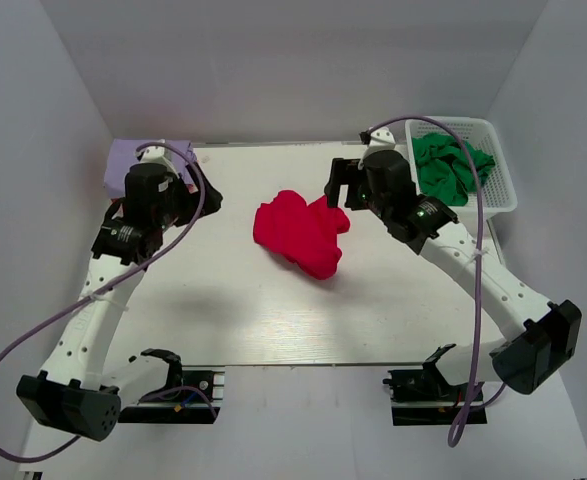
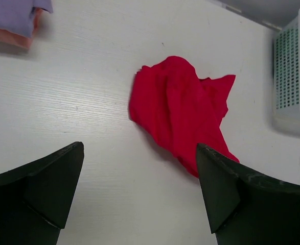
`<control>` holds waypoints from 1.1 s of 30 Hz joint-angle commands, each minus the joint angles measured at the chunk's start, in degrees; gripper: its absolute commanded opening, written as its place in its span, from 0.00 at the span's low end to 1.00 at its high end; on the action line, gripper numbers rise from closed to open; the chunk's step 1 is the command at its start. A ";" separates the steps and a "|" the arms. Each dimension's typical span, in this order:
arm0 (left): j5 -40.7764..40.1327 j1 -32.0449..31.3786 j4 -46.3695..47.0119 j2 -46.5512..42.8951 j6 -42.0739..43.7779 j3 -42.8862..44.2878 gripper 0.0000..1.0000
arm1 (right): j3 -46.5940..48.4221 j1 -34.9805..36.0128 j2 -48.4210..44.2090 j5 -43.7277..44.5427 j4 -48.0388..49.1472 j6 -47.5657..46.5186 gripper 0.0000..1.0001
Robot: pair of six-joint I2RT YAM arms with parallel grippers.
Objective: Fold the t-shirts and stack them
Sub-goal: Flatten out the tshirt
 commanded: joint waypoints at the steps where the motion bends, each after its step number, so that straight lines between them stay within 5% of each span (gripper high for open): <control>1: 5.74 -0.39 -0.62 2.81 2.01 2.01 1.00 | 1.00 -0.19 0.54 -0.71 -0.65 0.70 0.90; 8: 14.79 -0.92 2.38 14.76 1.48 4.62 1.00 | -4.00 -0.19 0.01 -2.91 7.17 0.09 0.90; 24: 17.08 -8.47 2.90 43.15 0.96 19.84 0.98 | 3.46 -5.81 16.18 5.26 -1.79 2.55 0.89; 33: 14.98 -10.32 0.10 54.84 2.62 28.19 0.49 | 8.90 -10.03 23.29 -5.00 -0.73 2.82 0.86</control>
